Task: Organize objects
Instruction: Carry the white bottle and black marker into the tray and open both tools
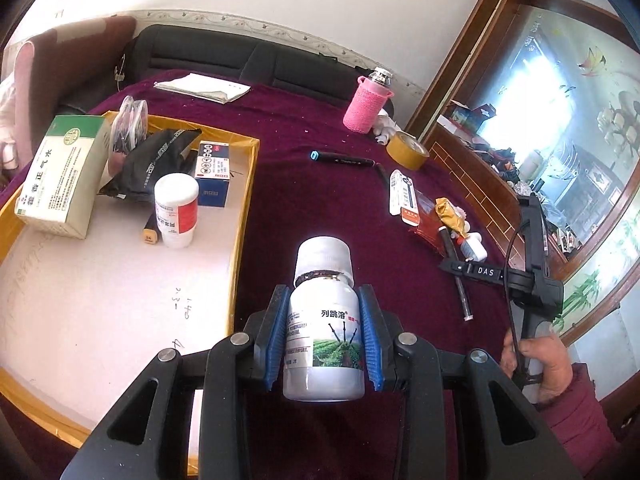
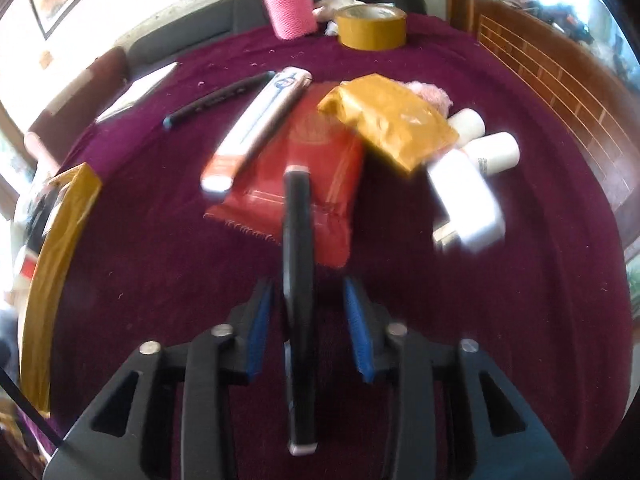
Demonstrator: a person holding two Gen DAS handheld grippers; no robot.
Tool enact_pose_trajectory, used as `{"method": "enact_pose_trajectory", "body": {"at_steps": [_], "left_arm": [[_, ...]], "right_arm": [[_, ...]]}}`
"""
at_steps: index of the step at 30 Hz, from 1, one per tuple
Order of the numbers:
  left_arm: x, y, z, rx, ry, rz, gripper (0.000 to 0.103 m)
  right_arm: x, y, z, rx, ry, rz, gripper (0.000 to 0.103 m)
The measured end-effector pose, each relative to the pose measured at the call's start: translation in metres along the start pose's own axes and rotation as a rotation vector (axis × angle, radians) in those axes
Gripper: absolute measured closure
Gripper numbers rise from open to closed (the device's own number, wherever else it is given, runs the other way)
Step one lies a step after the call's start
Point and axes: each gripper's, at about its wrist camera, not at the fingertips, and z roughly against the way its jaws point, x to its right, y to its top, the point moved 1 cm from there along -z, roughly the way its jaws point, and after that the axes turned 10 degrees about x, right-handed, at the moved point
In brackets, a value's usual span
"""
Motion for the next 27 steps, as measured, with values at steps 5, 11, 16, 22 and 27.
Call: {"method": "enact_pose_trajectory", "body": {"at_steps": [5,11,16,22,27], "left_arm": [[-0.011,0.006,0.016,0.042,0.037,-0.021,0.074],[-0.046,0.027,0.031,0.09,0.12,-0.003,0.074],[-0.081,0.042,0.026,0.078,0.221,0.011,0.074],[-0.112,0.044,0.008,0.024,0.298,0.011,0.074],[-0.123,0.039,-0.016,-0.054,0.307,-0.001,0.074]], "right_arm": [[0.027,-0.007,0.012,-0.028,0.226,-0.21,0.091],[0.024,-0.015,0.034,-0.036,0.501,-0.371,0.091],[-0.037,-0.007,0.054,-0.065,0.635,-0.303,0.091],[-0.14,-0.014,0.048,-0.178,0.759,-0.208,0.09],[-0.208,-0.027,0.033,-0.256,0.75,-0.139,0.09]]}}
